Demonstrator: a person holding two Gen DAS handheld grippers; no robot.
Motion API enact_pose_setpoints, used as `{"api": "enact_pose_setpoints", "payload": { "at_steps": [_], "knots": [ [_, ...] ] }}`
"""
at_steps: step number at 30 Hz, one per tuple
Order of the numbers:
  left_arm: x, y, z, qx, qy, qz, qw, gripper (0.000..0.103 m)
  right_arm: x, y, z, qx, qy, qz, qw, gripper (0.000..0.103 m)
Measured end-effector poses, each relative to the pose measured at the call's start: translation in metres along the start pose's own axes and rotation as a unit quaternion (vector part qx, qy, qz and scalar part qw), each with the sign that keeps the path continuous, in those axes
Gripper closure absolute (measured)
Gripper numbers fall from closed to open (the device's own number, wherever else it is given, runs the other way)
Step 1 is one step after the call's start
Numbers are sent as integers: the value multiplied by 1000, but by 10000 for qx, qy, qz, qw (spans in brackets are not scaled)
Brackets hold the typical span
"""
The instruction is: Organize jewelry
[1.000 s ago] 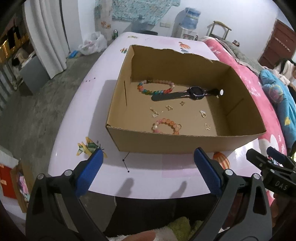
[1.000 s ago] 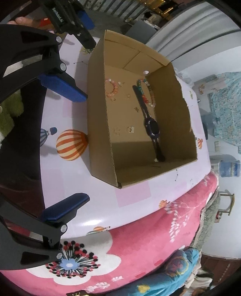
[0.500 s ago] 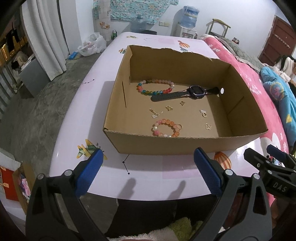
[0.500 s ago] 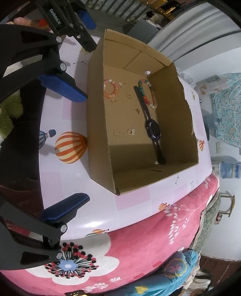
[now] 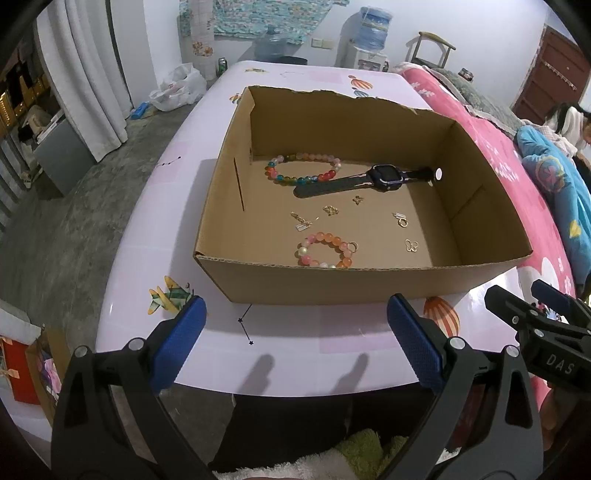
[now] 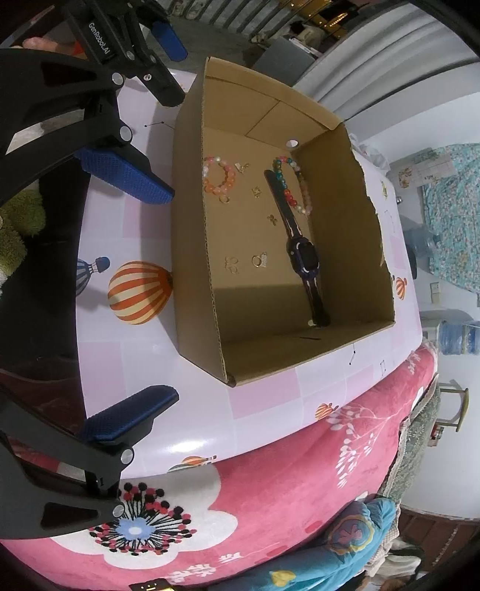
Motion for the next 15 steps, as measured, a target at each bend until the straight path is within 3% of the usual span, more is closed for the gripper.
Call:
{"api": "enact_pose_setpoints", "payload": {
  "at_steps": [15],
  "knots": [
    [0,-2,4,-69,47,-27,10000,8,1,-1,2,-59,-32,-12,10000,7]
  ]
}}
Point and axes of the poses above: each gripper's, at about its wrist camera, not at the fingertips, and x roughly against the way its jaws point, z to its right, y to its underside, the point moved 3 cm from there along -x, roughly the way its jaws point, and after that the axes turned 12 degrees about -z, right-handed, at the moved point
